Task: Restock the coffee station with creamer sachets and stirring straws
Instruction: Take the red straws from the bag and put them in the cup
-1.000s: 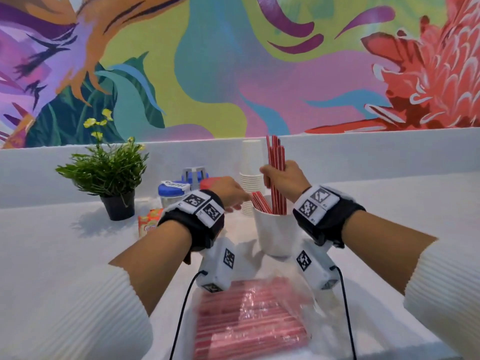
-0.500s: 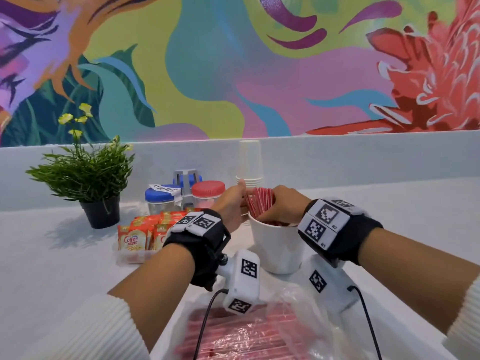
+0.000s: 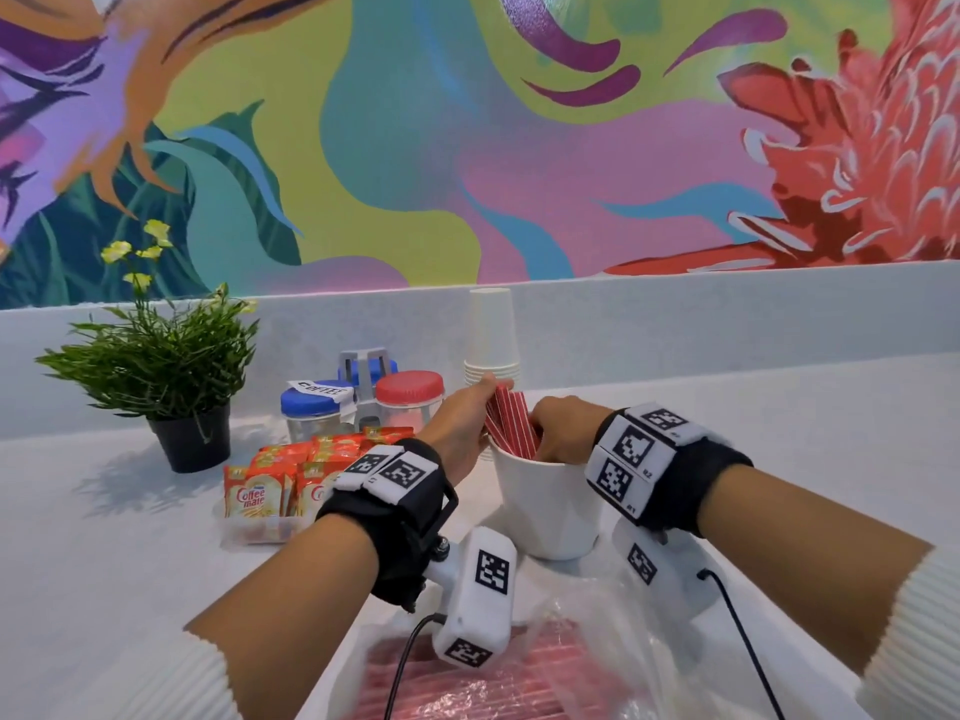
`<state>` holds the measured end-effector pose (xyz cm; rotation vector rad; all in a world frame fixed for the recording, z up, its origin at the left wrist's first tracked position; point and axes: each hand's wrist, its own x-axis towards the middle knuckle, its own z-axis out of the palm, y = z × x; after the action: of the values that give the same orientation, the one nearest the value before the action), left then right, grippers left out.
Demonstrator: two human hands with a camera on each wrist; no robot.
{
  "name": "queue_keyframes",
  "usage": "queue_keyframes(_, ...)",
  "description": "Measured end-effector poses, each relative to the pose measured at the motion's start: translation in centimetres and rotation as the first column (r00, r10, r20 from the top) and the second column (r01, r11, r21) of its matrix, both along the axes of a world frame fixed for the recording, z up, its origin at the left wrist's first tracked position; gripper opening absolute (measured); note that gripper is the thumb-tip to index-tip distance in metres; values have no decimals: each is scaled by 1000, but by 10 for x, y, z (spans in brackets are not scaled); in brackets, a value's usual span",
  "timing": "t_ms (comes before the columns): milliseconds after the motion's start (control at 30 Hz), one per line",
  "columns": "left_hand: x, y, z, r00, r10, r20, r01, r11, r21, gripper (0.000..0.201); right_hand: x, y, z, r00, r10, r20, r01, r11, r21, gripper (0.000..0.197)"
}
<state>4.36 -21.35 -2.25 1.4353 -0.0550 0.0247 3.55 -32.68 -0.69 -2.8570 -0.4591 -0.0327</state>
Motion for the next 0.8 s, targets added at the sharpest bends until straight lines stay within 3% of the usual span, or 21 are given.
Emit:
queue_keyframes(100,-2,-4,3,997,5,74,-8,999,49,39,0,1,-2,998,49,39,-52,995,79,23)
queue_keyframes(267,-2,-6,11,987,48,156,-60,995,78,33,0,-3,-2,992,45,118,-79,951,299,26)
queue_keyframes(467,6,0,2,995,104,1,-104,988,111,18,2,-7,-4,998,6,67,-38,878,477,38)
queue_keyframes(667,-1,1,-6,998,32,-50,-25,989,148,35,4,-9,-5,999,-16,31,-11,707,707,27)
queue_keyframes(800,-2,0,-2,997,59,-58,-45,975,220,25,5,-8,-6,994,-53,97,-24,753,658,19)
